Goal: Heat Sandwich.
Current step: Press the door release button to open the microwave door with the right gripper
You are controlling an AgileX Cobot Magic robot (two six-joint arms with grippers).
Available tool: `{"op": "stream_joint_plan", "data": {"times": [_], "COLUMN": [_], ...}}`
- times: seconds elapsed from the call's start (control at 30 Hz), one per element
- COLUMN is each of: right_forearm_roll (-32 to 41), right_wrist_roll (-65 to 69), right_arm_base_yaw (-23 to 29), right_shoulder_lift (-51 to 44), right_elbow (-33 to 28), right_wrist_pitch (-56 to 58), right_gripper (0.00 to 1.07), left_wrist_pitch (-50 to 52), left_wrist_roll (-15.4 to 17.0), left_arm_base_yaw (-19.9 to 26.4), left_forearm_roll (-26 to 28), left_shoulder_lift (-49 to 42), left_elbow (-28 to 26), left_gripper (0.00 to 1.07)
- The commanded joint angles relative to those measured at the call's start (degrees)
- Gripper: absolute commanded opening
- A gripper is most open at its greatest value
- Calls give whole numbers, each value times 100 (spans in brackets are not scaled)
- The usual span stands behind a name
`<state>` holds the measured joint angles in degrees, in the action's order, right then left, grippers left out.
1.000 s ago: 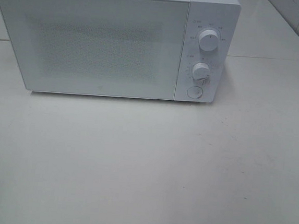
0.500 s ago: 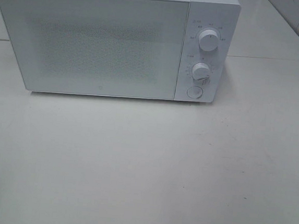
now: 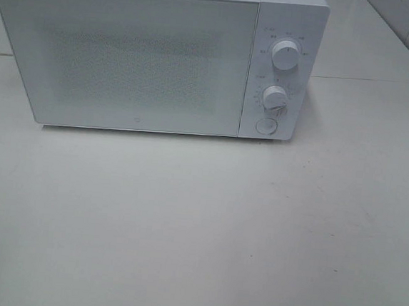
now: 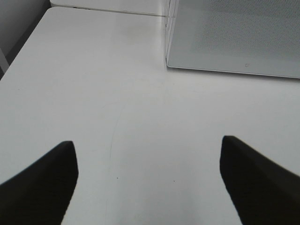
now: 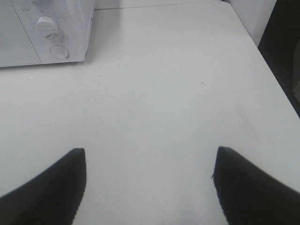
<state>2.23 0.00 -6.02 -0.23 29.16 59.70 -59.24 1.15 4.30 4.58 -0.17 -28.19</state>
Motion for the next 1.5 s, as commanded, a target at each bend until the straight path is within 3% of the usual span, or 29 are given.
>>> {"op": "stream_joint_plan", "data": {"times": [0.03, 0.67, 1.07, 1.5], "right_forearm_roll": [-23, -17, -23, 178], "right_wrist_roll": [34, 52, 0, 0], "right_arm_base_yaw": [-23, -23, -23, -23], "right_shoulder_lift": [-160, -115, 1180, 2945], "right_elbow": [-34, -34, 74, 166], "right_wrist_pitch": [-23, -29, -189, -3157], "right_gripper": [74, 74, 74, 74], "left_wrist_pitch": [6, 6, 6, 6], "left_wrist_roll": [-6, -6, -6, -6], "left_arm_base_yaw": [11, 11, 11, 11], "left_forearm_roll": [40, 40, 40, 40], "left_shoulder_lift": [-115, -115, -115, -115], "left_elbow": [11, 11, 11, 11], "left_gripper": [76, 76, 76, 76]}}
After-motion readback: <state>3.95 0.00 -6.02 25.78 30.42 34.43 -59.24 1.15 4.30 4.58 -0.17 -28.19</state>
